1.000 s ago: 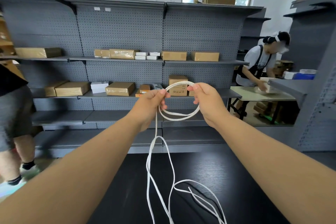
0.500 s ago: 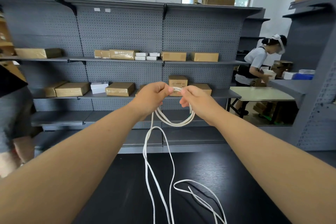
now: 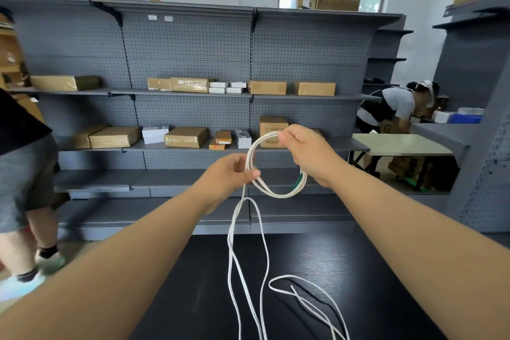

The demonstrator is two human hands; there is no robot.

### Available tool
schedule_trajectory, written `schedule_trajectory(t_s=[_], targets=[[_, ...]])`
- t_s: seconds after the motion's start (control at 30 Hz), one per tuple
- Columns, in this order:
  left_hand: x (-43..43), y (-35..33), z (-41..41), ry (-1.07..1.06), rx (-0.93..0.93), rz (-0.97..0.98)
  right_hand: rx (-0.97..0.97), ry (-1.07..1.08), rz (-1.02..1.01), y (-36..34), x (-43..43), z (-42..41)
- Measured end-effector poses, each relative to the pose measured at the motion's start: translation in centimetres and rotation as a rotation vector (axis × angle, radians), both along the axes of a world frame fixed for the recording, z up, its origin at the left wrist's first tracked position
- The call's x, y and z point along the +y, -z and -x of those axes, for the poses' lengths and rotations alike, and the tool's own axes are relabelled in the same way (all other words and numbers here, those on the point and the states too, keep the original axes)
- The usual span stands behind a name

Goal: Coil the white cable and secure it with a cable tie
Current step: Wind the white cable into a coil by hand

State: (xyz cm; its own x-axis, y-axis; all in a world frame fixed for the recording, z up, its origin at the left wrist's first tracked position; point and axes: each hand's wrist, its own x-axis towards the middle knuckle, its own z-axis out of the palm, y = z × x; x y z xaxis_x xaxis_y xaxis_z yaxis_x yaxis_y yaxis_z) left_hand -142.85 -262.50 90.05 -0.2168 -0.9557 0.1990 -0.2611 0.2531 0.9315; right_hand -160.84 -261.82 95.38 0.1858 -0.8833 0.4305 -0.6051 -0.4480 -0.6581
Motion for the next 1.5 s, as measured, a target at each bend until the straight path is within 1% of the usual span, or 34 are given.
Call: schedule_trajectory(t_s=[0.07, 0.17, 0.2, 0.23, 0.3, 0.33, 0.37, 0.43, 0.5, 0.53, 0.57, 0.6, 0.67, 0.7, 0.77, 0.8, 0.83, 0.93, 0.97, 1.0, 1.13, 1.2, 1.3, 1.37, 1.43, 1.5], targets=[[0.1, 0.3, -0.5, -0.039, -0.096, -0.015, -0.015, 0.009, 0.009, -0.3, 0.0, 0.2], [0.6, -0.5, -1.0, -0.098, -0.317, 0.003, -0.010, 0.015, -0.001, -0.5, 0.0, 0.3], [0.5, -1.0, -1.2, -0.153, -0.383, 0.060, -0.002, 0.015, -0.001, -0.4, 0.0, 0.3], [0.5, -1.5, -1.4, -0.243, -0.409, 0.151, 0.003, 0.016, 0.001, -0.4, 0.0, 0.2], [0.4, -2.8, -2.2, -0.466, -0.337, 0.352, 0.004, 0.023, 0.007, -0.4, 0.1, 0.0], [0.3, -3.2, -2.6, -0.523, -0.338, 0.417, 0.001, 0.026, 0.007, -0.3, 0.1, -0.2], [0.4, -3.8, -3.0, -0.528, -0.442, 0.443, -0.004, 0.030, 0.005, -0.3, 0.1, -0.3], [0.4, -4.5, -3.9, -0.508, -0.723, 0.487, -0.005, 0.038, 0.001, -0.1, 0.2, -0.6], [0.4, -5.6, -4.6, -0.530, -0.853, 0.572, 0.010, 0.041, -0.009, 0.0, 0.2, -1.0], [0.5, -6.1, -4.9, -0.489, -0.886, 0.582, 0.013, 0.046, -0.016, 0.1, 0.2, -1.2], [0.7, -6.4, -5.3, -0.420, -0.874, 0.551, 0.017, 0.051, -0.018, 0.2, 0.2, -1.4], [0.7, -6.7, -5.7, -0.343, -0.780, 0.479, 0.022, 0.053, -0.015, 0.3, 0.3, -1.5], [1.1, -6.9, -6.5, -0.240, -0.509, 0.346, 0.033, 0.044, -0.009, 0.3, 0.5, -1.8], [1.3, -7.0, -6.7, -0.248, -0.498, 0.342, 0.040, 0.037, -0.008, 0.2, 0.6, -2.0], [1.3, -7.1, -7.1, -0.392, -0.595, 0.455, 0.074, 0.023, -0.001, 0.2, 0.8, -2.6], [1.3, -7.2, -7.1, -0.470, -0.613, 0.522, 0.084, 0.018, 0.004, 0.1, 0.9, -2.9], [1.6, -7.3, -7.0, -0.496, -0.631, 0.554, 0.077, 0.016, 0.005, 0.1, 0.9, -3.1], [1.4, -6.6, -7.4, -0.525, -0.804, 0.664, 0.046, 0.014, -0.001, 0.1, 0.8, -3.4], [1.3, -6.3, -7.6, -0.530, -0.826, 0.700, 0.053, 0.011, -0.003, 0.1, 0.8, -3.4], [1.1, -6.0, -8.1, -0.516, -0.820, 0.689, 0.052, 0.007, -0.008, 0.2, 0.9, -3.4], [0.5, -4.5, -8.6, -0.388, -0.734, 0.442, 0.036, -0.028, -0.036, 0.5, 1.0, -3.6], [0.6, -3.5, -8.6, -0.302, -0.592, 0.298, 0.029, -0.043, -0.052, 0.5, 1.0, -3.6], [0.8, -2.0, -8.5, -0.126, -0.267, 0.080, 0.017, -0.048, -0.058, 0.5, 0.9, -3.3], [1.0, -1.3, -8.2, -0.029, -0.100, -0.013, 0.009, -0.047, -0.052, 0.4, 0.9, -3.0], [1.3, -1.0, -7.3, 0.013, 0.008, -0.069, -0.002, -0.048, -0.044, 0.3, 0.8, -2.8], [1.6, -0.7, -6.0, 0.011, 0.032, -0.078, -0.014, -0.045, -0.039, 0.2, 0.7, -2.7]])
